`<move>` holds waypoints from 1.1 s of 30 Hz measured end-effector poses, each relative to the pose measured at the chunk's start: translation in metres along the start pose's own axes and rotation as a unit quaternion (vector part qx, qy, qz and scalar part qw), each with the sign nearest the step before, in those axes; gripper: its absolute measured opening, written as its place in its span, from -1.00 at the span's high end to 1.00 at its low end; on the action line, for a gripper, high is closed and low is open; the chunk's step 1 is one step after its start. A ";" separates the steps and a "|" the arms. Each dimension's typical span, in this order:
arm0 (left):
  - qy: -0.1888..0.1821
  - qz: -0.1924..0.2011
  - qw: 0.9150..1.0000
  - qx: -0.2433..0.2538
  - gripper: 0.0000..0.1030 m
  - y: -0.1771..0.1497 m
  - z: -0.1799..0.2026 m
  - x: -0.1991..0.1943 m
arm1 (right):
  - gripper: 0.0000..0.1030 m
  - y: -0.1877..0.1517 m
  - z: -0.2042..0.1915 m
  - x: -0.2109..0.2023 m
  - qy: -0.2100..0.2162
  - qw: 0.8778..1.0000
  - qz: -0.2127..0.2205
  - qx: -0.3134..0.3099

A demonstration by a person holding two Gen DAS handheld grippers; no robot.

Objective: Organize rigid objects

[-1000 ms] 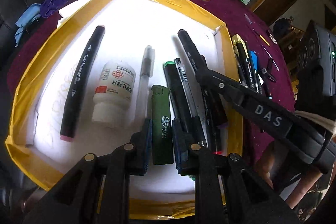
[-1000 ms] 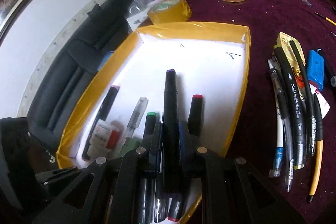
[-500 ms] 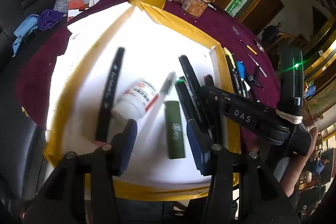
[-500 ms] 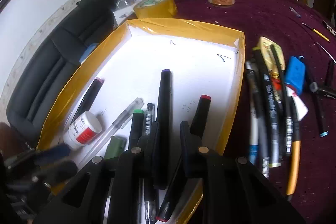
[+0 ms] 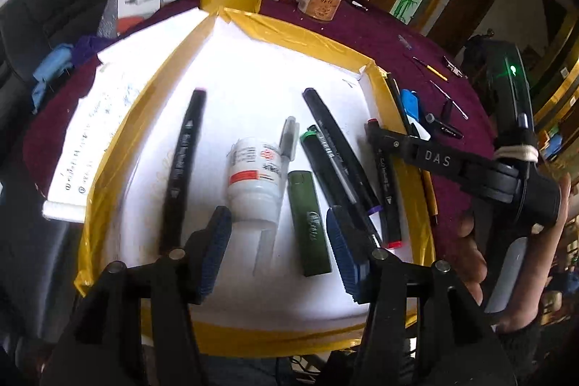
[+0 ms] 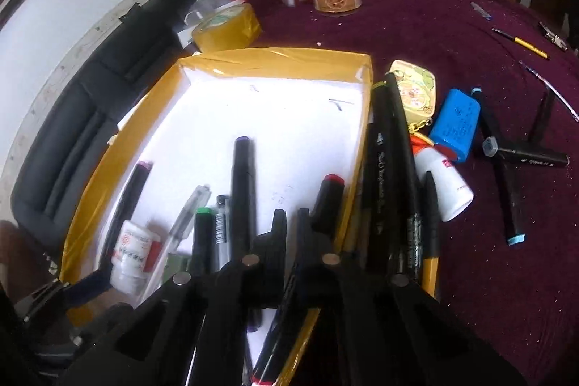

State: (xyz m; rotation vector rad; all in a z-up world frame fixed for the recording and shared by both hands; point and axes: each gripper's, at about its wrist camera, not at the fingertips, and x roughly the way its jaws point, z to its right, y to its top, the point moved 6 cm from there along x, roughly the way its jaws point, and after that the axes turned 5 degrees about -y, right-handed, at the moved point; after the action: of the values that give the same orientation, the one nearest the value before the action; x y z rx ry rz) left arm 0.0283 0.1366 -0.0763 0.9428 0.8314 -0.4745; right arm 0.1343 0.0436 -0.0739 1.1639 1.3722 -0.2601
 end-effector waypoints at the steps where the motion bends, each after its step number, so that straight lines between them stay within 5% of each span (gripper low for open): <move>1: -0.004 -0.001 1.000 0.000 -0.03 -0.002 0.004 -0.001 | 0.87 -0.004 -0.003 -0.004 0.016 1.000 0.001 0.003; 3: -0.010 0.002 1.000 0.007 -0.03 -0.005 0.011 -0.005 | 0.58 -0.012 -0.009 -0.015 0.038 0.999 0.015 -0.003; 9: -0.023 0.024 0.999 0.003 -0.03 -0.002 0.017 -0.020 | 0.39 -0.043 -0.022 -0.034 0.105 0.994 0.035 0.015; 12: -0.035 0.080 0.996 -0.033 -0.05 0.022 -0.011 -0.053 | 0.39 -0.045 -0.023 -0.035 0.115 0.993 0.036 0.020; 15: -0.005 0.133 0.987 -0.092 -0.38 0.048 -0.071 -0.074 | 0.34 -0.041 -0.026 -0.033 0.109 0.993 0.036 0.020; 19: 0.088 0.194 0.952 -0.217 -0.41 0.058 -0.181 -0.061 | 0.33 -0.034 -0.034 -0.026 0.116 0.992 0.036 0.017; 23: 0.152 0.218 0.926 -0.269 -0.40 0.039 -0.227 -0.037 | 0.33 -0.030 -0.041 -0.020 0.110 0.993 0.037 0.004; 27: 0.140 0.301 0.895 -0.298 -0.41 0.034 -0.229 -0.041 | 0.33 -0.027 -0.043 -0.018 0.097 0.994 0.044 -0.007; 33: 0.168 0.253 0.922 -0.242 -0.41 0.050 -0.228 -0.020 | 0.33 -0.025 -0.042 -0.014 0.076 0.996 0.046 -0.017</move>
State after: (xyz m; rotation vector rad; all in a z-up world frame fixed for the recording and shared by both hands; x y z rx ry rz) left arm -0.0436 0.3569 -0.1079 0.7398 0.9138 0.3450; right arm 0.0857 0.0569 -0.0650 1.2356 1.4445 -0.0831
